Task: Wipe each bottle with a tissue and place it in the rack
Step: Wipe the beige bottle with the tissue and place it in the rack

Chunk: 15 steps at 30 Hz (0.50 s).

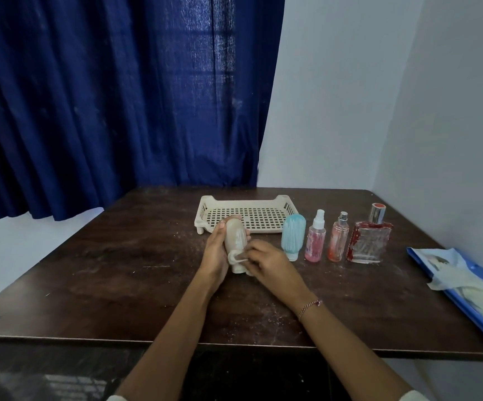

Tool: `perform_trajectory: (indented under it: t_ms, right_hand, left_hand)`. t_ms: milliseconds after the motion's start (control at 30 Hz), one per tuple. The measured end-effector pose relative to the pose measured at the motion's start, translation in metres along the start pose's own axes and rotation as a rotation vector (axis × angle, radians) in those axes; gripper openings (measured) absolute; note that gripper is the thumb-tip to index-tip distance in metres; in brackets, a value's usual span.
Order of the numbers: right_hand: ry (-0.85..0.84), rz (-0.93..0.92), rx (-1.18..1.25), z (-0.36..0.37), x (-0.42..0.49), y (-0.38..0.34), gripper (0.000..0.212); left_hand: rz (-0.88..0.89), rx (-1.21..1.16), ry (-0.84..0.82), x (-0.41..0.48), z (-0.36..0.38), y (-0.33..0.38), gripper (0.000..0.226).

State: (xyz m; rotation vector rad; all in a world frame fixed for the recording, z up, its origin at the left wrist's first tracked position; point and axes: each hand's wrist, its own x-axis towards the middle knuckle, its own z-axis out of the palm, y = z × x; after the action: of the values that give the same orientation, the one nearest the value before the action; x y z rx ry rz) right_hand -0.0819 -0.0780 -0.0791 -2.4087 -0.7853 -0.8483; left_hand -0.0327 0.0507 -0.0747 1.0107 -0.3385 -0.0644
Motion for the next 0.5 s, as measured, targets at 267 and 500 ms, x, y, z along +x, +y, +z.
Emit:
perform_trajectory:
  t_ms: [267,500]
  right_hand:
    - [-0.053,-0.111,-0.088,0.005,0.001,-0.009,0.024]
    - [0.173,-0.007,-0.099,-0.002,0.005,-0.004,0.016]
  left_hand:
    - [0.015,0.073,-0.030,-0.001,-0.001,-0.002,0.034]
    - [0.040,0.084,-0.103,-0.002,0.001,-0.002,0.034]
